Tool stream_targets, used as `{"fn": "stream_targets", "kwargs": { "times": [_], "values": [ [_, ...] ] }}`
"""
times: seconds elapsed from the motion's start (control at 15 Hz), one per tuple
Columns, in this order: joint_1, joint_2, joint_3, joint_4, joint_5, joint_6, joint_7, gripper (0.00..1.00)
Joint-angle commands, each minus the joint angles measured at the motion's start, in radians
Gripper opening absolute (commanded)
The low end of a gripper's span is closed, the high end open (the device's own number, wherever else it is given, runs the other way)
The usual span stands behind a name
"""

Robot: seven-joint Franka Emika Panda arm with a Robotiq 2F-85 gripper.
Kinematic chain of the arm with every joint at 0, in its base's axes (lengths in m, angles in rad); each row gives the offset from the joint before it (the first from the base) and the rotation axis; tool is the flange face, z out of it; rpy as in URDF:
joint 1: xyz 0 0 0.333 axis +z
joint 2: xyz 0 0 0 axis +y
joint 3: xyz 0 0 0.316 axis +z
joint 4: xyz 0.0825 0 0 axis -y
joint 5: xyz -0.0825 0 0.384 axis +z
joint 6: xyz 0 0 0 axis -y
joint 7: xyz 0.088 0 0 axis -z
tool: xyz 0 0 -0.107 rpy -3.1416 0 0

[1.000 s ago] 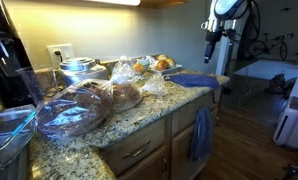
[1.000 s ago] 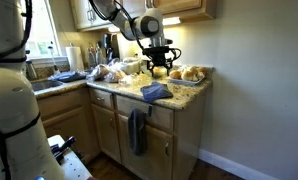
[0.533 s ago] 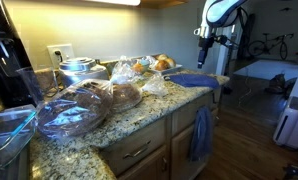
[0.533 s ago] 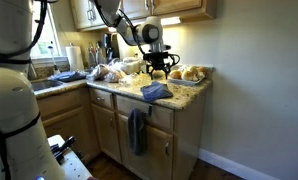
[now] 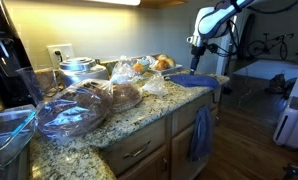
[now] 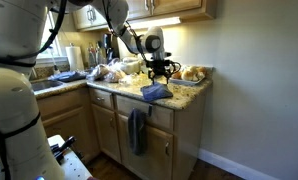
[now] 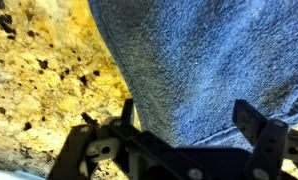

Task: Take the top towel, hang it on the hook and put it back on the counter

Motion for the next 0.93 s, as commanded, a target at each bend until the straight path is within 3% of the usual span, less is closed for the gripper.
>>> {"fn": "stream_targets", "kwargs": {
  "times": [0.0, 0.07, 0.13, 0.2, 0.87],
  "values": [
    [-0.036, 0.033, 0.034, 0.026, 0.012, 0.024, -0.043, 1.0],
    [-0.039, 0.04, 0.037, 0.029, 0.011, 0.023, -0.046, 1.0],
    [-0.044, 0.043, 0.043, 0.029, 0.015, 0.023, -0.052, 0.92],
    [-0.049, 0.046, 0.049, 0.029, 0.018, 0.024, -0.058, 0.74],
    [-0.068, 0.019, 0.077, -0.004, 0.024, 0.031, -0.117, 0.09]
  ]
}}
